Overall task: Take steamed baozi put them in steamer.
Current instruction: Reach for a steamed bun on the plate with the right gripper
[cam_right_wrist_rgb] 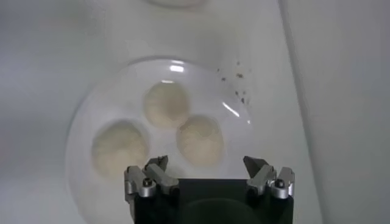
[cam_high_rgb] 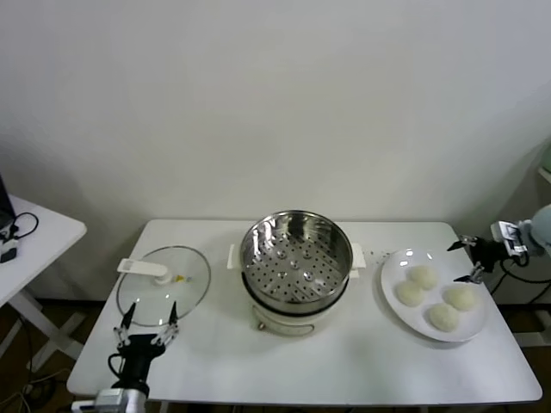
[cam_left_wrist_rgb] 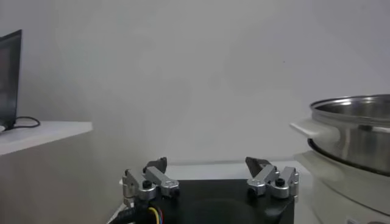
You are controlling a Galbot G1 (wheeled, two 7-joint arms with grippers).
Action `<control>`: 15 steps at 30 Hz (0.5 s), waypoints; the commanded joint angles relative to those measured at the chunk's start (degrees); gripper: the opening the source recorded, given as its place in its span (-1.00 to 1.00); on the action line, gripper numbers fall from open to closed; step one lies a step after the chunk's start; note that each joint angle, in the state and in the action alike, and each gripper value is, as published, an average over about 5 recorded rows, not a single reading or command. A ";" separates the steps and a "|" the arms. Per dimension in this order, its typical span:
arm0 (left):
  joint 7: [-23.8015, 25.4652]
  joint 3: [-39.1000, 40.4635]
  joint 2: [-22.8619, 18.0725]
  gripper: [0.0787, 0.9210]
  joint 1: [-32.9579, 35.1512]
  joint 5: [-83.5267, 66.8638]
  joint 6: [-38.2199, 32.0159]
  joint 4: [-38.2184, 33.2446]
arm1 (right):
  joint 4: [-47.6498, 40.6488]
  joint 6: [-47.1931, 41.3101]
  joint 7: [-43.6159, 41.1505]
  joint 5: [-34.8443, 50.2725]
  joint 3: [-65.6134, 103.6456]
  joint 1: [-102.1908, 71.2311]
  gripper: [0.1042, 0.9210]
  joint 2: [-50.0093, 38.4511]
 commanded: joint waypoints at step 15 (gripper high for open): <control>-0.17 -0.76 -0.32 0.77 0.07 -0.14 0.53 0.39 | -16.75 2.54 -1.26 -15.65 -5.30 6.45 0.76 16.87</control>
